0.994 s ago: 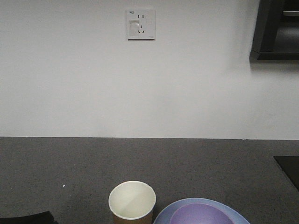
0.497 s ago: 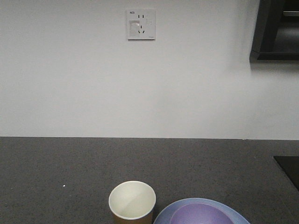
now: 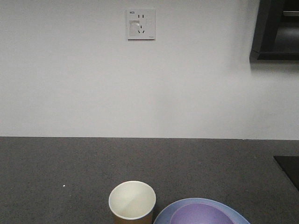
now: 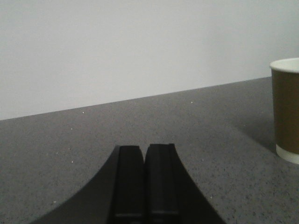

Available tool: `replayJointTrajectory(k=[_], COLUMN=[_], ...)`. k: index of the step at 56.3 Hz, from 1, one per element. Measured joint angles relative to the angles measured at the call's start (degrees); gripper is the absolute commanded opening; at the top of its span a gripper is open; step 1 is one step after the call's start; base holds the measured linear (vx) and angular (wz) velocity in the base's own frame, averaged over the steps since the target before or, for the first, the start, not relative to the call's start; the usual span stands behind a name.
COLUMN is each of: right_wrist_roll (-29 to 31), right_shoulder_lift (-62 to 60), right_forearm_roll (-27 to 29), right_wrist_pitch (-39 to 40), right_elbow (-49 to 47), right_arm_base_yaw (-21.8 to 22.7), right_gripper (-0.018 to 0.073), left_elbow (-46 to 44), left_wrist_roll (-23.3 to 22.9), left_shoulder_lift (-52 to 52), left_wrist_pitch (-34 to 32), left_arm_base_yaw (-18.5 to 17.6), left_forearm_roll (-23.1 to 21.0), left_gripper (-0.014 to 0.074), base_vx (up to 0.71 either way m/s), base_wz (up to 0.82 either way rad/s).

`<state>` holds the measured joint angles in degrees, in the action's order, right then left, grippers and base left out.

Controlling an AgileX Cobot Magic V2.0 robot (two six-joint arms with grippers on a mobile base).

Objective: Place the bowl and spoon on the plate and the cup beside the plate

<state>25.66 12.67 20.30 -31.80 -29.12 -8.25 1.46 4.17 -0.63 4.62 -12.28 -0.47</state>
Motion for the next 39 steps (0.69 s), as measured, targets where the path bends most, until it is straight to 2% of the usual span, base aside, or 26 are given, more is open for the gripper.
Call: replayJointTrajectory(k=[39], right_wrist_roll=[0.0], right_shoulder_lift=[0.0], right_forearm_roll=[0.0], right_wrist_pitch=[0.1], right_elbow=[0.0], right_arm_base_yaw=[0.0], right_gripper=[-0.0008], left_elbow=[0.0], left_wrist_roll=[0.0], left_shoulder_lift=[0.0], left_wrist_pitch=[0.9], left_arm_base_yaw=[0.0], left_forearm_roll=[0.0], left_gripper=[-0.0003], base_vx=[0.00], base_wz=[0.00])
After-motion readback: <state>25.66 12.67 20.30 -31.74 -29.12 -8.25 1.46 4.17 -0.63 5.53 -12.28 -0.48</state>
